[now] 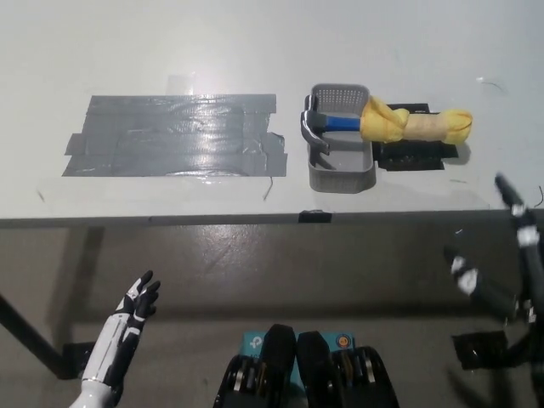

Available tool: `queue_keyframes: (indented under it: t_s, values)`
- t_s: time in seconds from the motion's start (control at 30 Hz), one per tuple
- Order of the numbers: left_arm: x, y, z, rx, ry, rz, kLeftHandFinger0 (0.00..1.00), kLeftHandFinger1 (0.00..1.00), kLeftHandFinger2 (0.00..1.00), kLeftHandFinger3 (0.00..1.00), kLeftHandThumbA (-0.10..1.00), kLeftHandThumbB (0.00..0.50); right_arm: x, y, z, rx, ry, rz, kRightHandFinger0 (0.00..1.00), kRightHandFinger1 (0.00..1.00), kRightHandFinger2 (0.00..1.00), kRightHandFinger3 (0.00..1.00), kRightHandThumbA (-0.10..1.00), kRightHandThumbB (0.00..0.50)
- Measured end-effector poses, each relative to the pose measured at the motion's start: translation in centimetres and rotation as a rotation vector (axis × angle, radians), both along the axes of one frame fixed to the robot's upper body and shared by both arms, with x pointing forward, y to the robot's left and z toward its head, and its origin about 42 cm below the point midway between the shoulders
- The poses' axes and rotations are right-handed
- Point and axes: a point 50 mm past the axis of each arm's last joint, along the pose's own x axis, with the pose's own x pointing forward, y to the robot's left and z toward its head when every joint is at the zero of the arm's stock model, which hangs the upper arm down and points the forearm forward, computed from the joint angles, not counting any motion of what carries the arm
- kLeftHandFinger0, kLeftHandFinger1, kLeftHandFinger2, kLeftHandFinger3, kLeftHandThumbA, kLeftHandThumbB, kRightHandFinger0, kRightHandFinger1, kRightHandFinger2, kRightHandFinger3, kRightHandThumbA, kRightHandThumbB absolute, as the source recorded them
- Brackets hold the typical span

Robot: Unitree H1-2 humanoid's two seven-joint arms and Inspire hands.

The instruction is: The robot picks the hammer with right hand and hits the black area on the desk and places it back.

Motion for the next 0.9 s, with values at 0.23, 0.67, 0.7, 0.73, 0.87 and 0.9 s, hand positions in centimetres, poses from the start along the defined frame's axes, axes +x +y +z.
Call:
queue_keyframes:
  t_s: [0.23,0.67,0.7,0.73,0.87,0.9]
  values:
    - [-0.1,-0.2,-0.1,0.009,0.004,-0.006,1.0,1.0,1.0,1.0,0.95,0.007,5.3,1.0,5.5,-0.21,-0.103,-0.02,1.0,1.0,1.0,1.0,0.67,0.373]
    - [-0.1,-0.4,-0.2,0.051,0.003,-0.014,1.0,1.0,1.0,1.0,1.0,0.047,13.3,5.3,4.7,-0.589,0.033,-0.054,1.0,1.0,1.0,1.0,0.76,0.358]
    - [-0.1,-0.4,-0.2,0.055,0.003,-0.014,1.0,1.0,1.0,1.0,1.0,0.048,13.8,5.5,4.6,-0.623,0.043,-0.062,1.0,1.0,1.0,1.0,0.77,0.361]
    - [-0.1,-0.4,-0.2,0.059,0.002,-0.014,1.0,1.0,1.0,1.0,1.0,0.043,14.3,5.8,4.4,-0.662,0.053,-0.067,1.0,1.0,1.0,1.0,0.78,0.363]
    - [-0.1,-0.4,-0.1,0.074,-0.005,-0.015,1.0,1.0,1.0,1.0,1.0,0.051,15.9,6.7,4.6,-0.794,0.067,-0.104,1.0,1.0,1.0,1.0,0.84,0.372]
    - [-0.1,-0.5,0.0,0.078,-0.008,-0.016,1.0,1.0,1.0,1.0,1.0,0.044,16.3,6.7,4.6,-0.824,0.068,-0.117,1.0,1.0,1.0,1.0,0.84,0.372]
